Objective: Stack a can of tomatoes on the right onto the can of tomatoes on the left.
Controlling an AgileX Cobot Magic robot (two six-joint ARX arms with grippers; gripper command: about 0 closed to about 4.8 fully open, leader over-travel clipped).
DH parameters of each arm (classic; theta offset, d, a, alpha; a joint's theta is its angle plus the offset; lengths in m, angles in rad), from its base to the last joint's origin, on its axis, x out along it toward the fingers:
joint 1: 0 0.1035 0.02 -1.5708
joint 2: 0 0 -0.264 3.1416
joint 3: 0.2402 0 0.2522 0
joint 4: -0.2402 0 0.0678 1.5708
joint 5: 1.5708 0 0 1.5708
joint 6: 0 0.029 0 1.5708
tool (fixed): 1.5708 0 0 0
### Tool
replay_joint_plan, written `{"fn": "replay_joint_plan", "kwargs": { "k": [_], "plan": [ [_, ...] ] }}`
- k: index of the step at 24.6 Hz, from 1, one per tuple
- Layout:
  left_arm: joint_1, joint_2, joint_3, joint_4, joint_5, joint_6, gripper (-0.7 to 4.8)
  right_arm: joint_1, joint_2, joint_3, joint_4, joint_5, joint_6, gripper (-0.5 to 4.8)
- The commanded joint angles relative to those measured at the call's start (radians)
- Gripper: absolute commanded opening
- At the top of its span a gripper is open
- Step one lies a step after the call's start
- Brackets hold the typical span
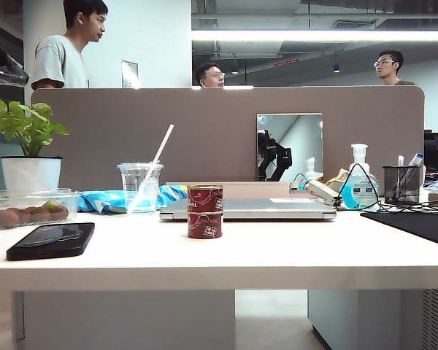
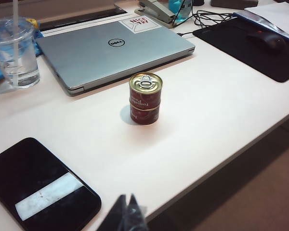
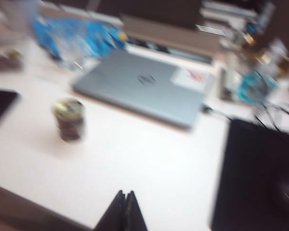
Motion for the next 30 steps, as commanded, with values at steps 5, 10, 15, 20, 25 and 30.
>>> {"fn": "replay_joint_plan", "kwargs": {
  "k": [5,10,15,20,25,30],
  "plan": [
    [-0.001,-0.002,0.003,0.013,0.001,0.000,-0.04,-0.002,-0.007,-0.067,-0.108,0.239,-0.010,-0.01],
    [-0.001,-0.003,0.003,0.013,0.001,0.000,-0.04,-0.006,-0.008,-0.254,0.126,0.240,-0.010,-0.01],
    [-0.001,-0.003,0.003,0.013,0.001,0.000,-0.04,-0.089,-0.078,-0.431,0.417,0.165,-0.007,-0.01],
    [-0.001,-0.002,0.003,0.012,0.001,0.000,-0.04,-0.227,-0.287,-0.518,0.475,0.097,-0.006,-0.01],
    [-0.001,-0.002,0.003,0.012,0.001,0.000,-0.04,-0.315,-0.443,-0.571,0.472,0.087,-0.005,-0.01],
    [-0.001,-0.002,0.003,0.013,0.001,0.000,-0.04,-0.411,-0.548,-0.675,0.469,-0.051,-0.004,-0.01]
  ]
}}
